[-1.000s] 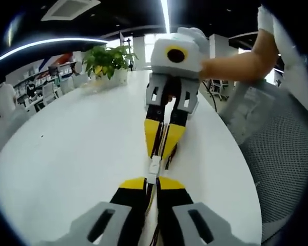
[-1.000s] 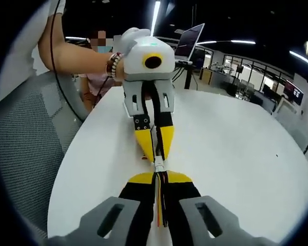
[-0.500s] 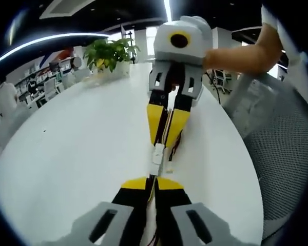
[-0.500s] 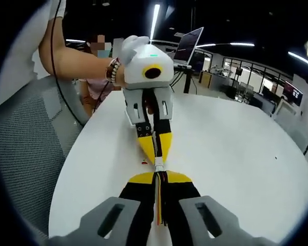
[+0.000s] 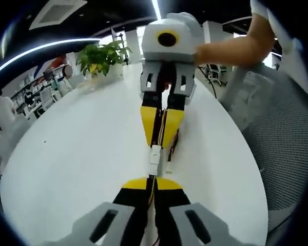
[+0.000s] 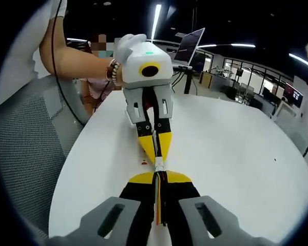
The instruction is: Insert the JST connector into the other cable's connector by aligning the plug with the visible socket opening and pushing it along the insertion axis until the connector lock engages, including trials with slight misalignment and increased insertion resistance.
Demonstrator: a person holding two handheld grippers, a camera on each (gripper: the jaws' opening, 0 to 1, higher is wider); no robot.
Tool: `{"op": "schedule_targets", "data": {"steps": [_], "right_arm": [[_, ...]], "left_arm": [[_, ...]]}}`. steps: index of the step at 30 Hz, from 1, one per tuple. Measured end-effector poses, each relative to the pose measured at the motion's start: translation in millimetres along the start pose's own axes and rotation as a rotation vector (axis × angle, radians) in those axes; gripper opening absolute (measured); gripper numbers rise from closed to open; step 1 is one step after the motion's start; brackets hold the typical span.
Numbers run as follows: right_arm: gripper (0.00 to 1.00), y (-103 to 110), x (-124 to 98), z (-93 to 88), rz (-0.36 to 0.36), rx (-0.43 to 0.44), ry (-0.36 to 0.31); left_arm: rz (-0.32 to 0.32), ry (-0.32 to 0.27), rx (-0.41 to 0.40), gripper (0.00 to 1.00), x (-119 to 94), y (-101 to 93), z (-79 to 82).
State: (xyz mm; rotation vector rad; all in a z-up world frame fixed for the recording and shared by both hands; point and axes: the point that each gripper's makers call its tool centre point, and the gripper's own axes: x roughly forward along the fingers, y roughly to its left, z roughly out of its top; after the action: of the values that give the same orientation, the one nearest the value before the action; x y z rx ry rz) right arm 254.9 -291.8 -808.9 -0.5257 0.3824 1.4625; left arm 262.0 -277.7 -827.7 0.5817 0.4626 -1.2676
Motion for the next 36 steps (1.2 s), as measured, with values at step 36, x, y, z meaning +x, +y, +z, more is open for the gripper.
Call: {"op": "schedule_targets", "data": {"steps": [36], "right_arm": [[0.04, -46, 27, -24.1, -0.126, 0.025, 0.01]], "left_arm": [[0.043, 0.02, -0.08, 0.0, 15, 48.2, -20.3]]}}
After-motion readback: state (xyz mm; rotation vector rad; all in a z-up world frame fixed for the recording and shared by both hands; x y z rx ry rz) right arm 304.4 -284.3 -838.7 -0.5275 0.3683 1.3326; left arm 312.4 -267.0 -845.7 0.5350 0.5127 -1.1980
